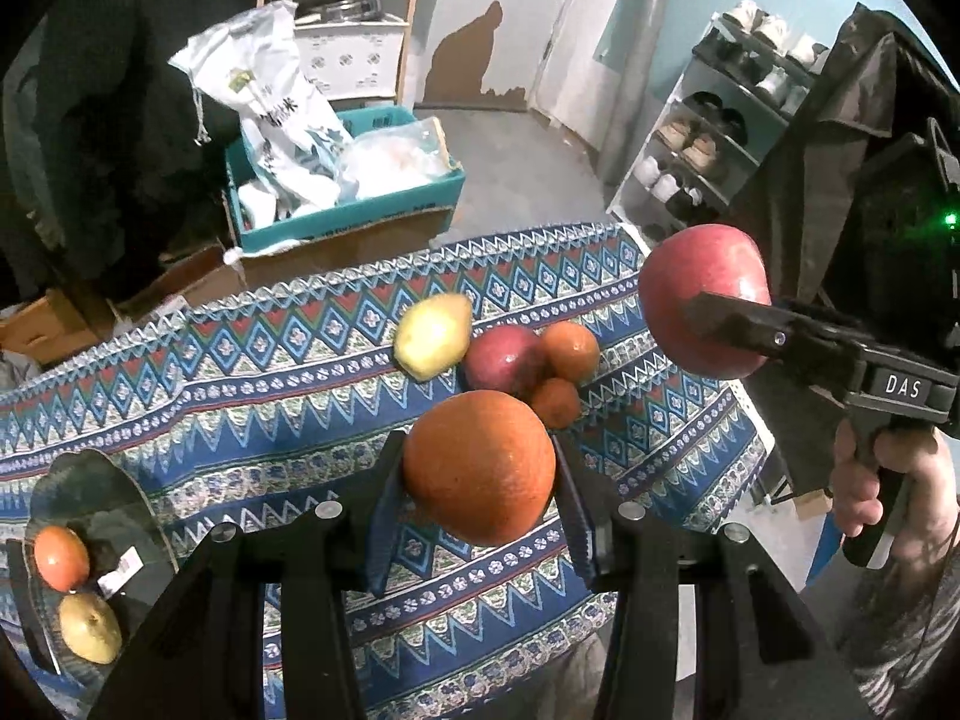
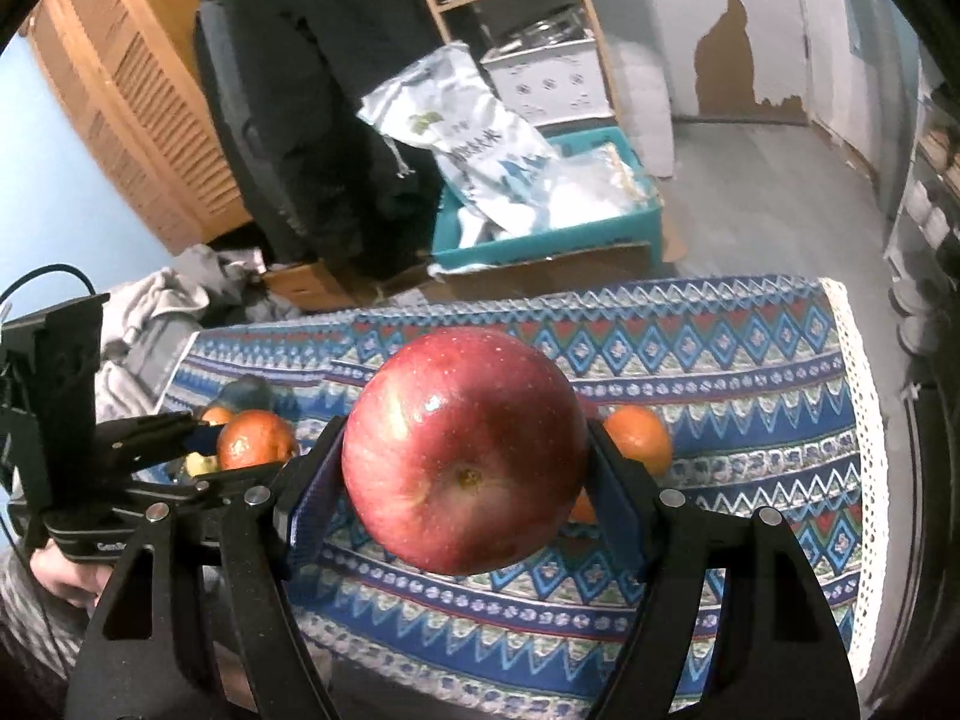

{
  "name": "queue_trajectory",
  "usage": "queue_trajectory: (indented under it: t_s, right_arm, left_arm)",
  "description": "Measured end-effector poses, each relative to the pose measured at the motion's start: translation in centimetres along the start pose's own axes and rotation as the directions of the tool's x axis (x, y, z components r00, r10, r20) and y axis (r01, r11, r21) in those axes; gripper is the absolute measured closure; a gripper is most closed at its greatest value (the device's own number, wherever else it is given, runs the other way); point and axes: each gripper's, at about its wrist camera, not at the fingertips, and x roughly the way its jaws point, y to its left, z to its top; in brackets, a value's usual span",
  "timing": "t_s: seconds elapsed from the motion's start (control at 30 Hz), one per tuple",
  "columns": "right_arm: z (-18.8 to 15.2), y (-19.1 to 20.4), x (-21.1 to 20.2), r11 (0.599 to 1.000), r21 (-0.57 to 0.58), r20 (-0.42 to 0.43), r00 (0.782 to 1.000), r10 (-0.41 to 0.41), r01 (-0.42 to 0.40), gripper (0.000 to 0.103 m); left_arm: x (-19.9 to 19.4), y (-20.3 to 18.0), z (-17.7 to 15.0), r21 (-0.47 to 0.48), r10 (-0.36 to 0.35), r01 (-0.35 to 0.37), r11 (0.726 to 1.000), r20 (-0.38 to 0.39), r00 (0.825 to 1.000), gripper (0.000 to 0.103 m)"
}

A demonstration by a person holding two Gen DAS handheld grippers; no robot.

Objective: Organize fruits

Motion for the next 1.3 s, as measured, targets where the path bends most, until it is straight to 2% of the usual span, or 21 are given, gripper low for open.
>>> queue_trajectory:
  t_s: [0.33, 0.7, 1.3]
  right_arm:
    - [1.1, 3.8, 0.4, 0.997, -0.042, 0.003, 0.998, 0.068, -0.067, 0.028]
    - [2.2, 8.3, 2.4, 0.987, -0.089, -0.018, 0.991, 0.136, -0.137, 0.028]
    - [3.2, 15.8, 7.9, 0.959, -0.149, -0.112, 0.968, 0.224, -0.239, 0.028]
  left_arm:
    - [-2.9, 1.4, -0.8, -0.015, 0.005, -0.004, 1.0, 0.038, 0.999, 0.055]
    - [-5.6, 4.9, -2.0, -0.069, 0.032, -0.027, 0.997, 0.078, 0.996, 0.055]
    - [-8.0, 12.1, -4.6, -0.212, 0.097, -0.076, 0.974, 0.091, 0.991, 0.055]
